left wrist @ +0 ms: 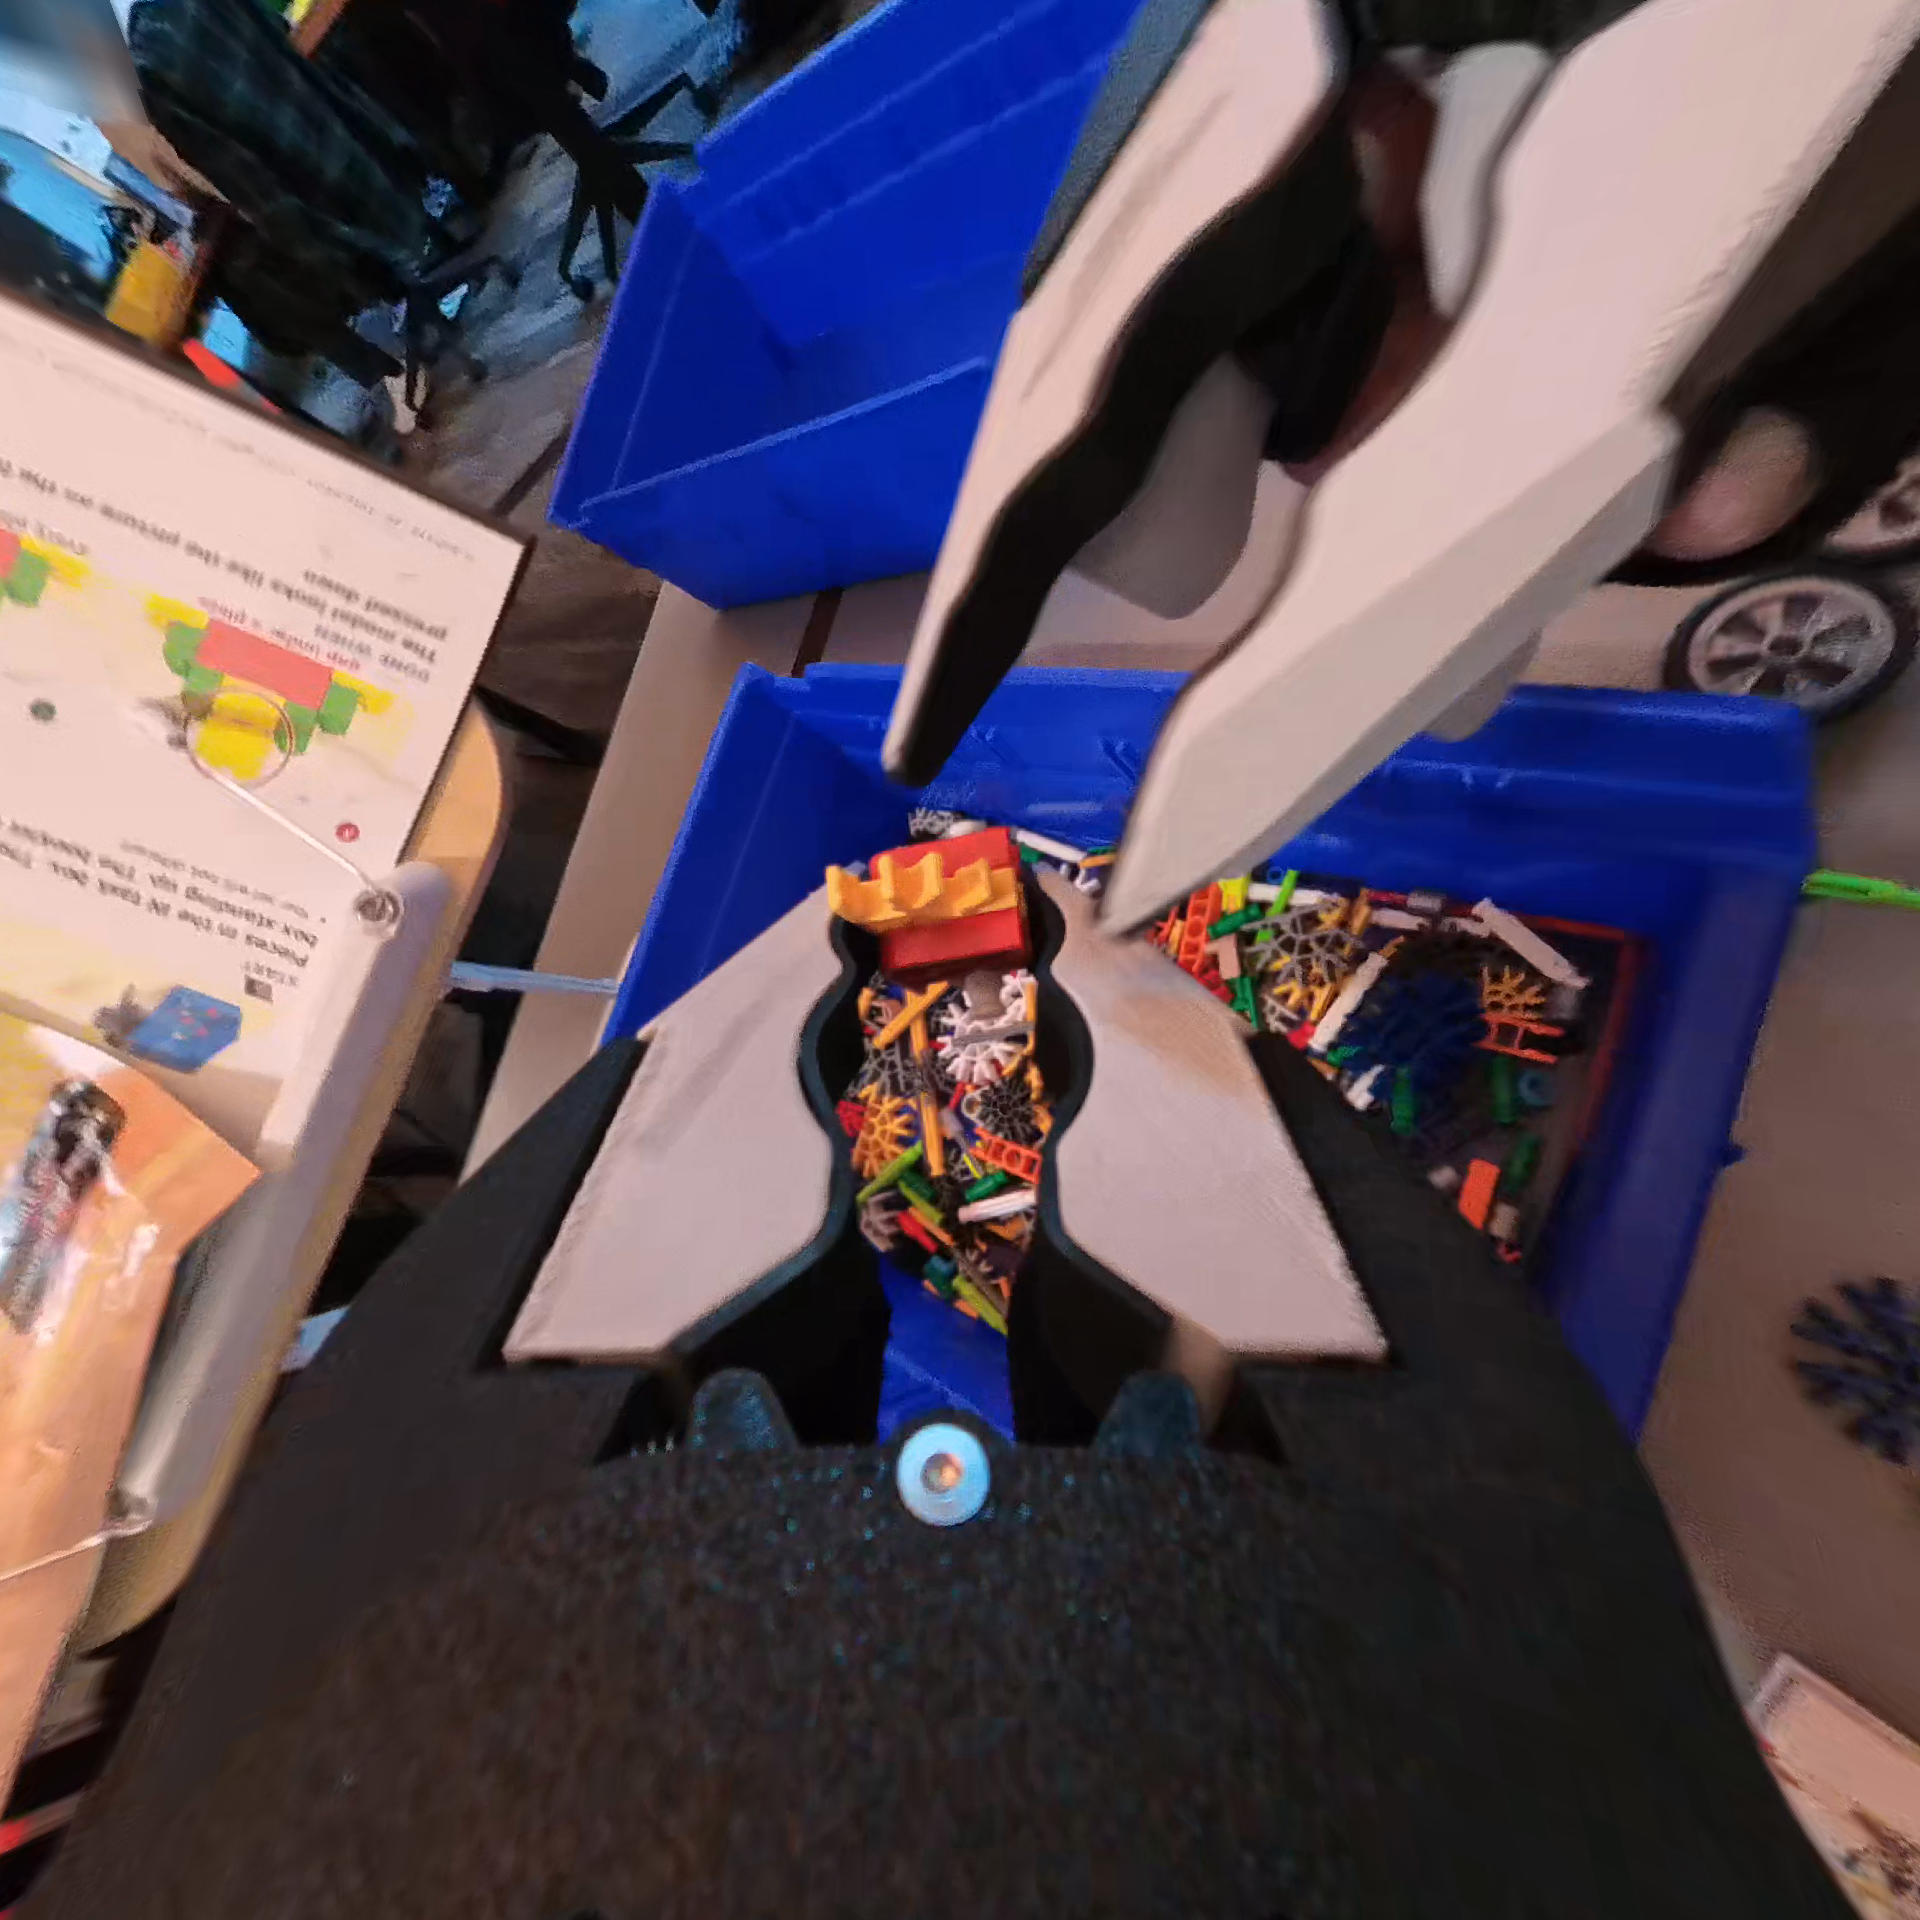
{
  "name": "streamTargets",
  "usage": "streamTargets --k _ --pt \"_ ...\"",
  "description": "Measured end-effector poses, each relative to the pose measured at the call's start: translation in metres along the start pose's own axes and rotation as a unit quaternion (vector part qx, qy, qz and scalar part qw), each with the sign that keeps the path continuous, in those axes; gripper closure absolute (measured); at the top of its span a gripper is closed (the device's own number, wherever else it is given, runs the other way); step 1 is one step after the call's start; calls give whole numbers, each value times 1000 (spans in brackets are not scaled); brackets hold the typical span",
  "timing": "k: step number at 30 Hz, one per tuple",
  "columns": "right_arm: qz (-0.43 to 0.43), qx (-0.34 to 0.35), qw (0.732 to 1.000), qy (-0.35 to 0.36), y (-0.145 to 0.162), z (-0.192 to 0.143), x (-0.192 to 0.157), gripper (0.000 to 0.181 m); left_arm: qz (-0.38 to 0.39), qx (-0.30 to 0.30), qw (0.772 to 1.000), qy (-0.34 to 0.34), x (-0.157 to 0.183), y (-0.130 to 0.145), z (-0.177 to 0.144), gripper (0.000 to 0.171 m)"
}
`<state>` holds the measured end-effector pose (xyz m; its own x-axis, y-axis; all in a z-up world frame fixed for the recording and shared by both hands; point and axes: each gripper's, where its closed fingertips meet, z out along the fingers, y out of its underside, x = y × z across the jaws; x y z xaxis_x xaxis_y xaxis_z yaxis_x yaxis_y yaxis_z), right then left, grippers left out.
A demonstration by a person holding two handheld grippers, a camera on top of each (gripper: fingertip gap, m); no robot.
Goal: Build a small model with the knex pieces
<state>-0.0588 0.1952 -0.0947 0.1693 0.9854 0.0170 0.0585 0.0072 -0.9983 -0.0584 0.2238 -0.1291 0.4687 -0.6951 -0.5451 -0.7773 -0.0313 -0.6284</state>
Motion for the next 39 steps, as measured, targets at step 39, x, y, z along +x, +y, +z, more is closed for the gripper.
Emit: streamTargets --k 39 --pt "206 171 961 -75 -38 -33 25 177 -8 117 992 -38 -7 -42 -15 163"
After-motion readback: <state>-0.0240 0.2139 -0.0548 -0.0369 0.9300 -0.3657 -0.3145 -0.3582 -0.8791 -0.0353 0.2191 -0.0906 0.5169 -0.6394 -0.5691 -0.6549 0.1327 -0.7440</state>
